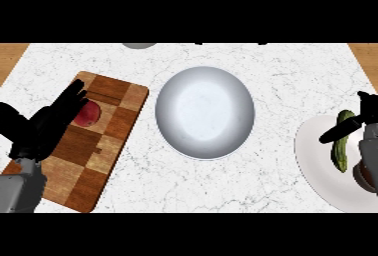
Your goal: Pick the squash from the plate and place it in the bowl
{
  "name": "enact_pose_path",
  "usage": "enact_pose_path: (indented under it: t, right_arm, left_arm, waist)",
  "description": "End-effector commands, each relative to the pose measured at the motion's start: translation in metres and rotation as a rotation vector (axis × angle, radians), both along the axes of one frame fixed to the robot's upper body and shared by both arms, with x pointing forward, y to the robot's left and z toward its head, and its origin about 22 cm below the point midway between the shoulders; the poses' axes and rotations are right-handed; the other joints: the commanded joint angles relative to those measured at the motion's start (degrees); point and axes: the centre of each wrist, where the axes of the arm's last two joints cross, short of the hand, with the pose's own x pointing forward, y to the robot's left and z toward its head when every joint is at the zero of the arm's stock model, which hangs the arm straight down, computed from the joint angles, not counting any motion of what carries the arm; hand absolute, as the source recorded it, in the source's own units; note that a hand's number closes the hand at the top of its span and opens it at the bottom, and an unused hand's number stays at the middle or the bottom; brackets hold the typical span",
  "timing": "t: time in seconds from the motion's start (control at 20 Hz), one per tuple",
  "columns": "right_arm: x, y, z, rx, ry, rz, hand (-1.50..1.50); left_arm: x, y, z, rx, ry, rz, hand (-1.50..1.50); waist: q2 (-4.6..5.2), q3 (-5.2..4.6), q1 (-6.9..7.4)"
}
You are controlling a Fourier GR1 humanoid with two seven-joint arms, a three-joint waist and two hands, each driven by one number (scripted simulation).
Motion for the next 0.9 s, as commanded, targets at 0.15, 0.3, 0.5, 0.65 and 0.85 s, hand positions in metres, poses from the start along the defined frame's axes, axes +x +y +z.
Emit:
enact_pose_path:
  t: [0.15,0.3,0.5,0.65,0.85]
  right_arm:
    - [-0.003,-0.025,-0.006,-0.002,0.036,-0.017,-1.50]
    - [-0.002,-0.021,-0.034,0.006,0.057,-0.033,-1.50]
    - [0.000,-0.018,-0.040,0.021,0.059,-0.048,-1.50]
    - [0.010,-0.041,-0.053,0.032,0.061,-0.049,-1.50]
    - [-0.020,-0.055,-0.081,0.038,0.054,-0.049,-1.50]
  left_arm:
    - [-0.002,0.005,0.000,0.005,-0.009,0.013,0.00]
    - [-0.011,-0.024,-0.007,0.004,0.013,0.011,0.00]
    - [0.012,-0.016,-0.012,0.010,-0.020,0.006,0.00]
    - [0.000,-0.040,-0.008,0.001,-0.012,-0.002,0.00]
    - [0.011,-0.006,-0.012,0.017,-0.018,0.008,0.00]
  waist:
    - [-0.03,-0.01,-0.16]
    - [-0.04,0.01,0.06]
    - [0.01,-0.01,-0.20]
    - [0.09,0.02,0.23]
    - [0.10,0.01,-0.22]
